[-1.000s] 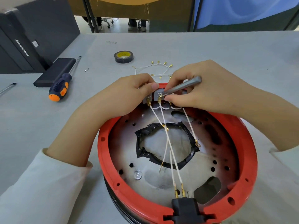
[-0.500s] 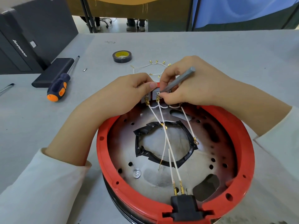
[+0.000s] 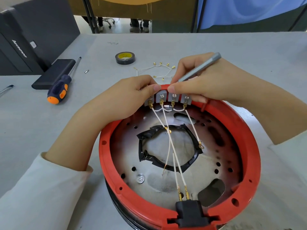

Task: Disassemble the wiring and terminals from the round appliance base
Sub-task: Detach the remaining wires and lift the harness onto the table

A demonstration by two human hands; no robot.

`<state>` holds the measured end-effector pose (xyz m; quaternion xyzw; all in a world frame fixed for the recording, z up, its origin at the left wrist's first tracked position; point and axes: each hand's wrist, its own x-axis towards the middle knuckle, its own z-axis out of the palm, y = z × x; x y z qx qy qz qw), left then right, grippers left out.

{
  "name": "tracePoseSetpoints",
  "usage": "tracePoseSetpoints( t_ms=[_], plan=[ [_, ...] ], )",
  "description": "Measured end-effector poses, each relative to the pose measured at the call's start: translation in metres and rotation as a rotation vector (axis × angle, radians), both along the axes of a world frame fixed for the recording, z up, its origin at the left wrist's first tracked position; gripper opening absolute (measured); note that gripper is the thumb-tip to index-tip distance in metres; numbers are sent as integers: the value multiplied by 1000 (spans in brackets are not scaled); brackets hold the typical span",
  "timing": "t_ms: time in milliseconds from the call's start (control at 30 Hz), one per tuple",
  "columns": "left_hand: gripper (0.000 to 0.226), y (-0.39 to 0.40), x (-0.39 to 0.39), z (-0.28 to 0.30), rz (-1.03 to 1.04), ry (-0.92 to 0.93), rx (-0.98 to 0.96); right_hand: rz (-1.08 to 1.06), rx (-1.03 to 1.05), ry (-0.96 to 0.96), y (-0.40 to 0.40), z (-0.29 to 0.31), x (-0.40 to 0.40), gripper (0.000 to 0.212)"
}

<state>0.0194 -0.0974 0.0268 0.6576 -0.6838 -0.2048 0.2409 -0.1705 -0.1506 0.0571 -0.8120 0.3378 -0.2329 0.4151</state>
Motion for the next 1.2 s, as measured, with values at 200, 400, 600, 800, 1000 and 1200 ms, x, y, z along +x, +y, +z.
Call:
tracePoseSetpoints(
  t_ms=[200,400,600,800,1000,1200],
  plan=[
    [23,1,0,0,-5,38,10,-80,160,-155,6,-7,-5,15],
    [25,1,0,0,-7,28,7,-87,109,-91,5,-6,-3,18],
    [25,0,0,-1,3,17,4,44,-279,328,11,2,-2,15],
    [24,1,-1,0,7,17,14,-45,-749,702,25,2,18,13],
    [26,3,-3,1,-5,10,6,-91,-906,867,35,-4,29,22],
    [28,4,-5,1,-3,31,10,-109,-955,958,43,0,36,24]
  ],
)
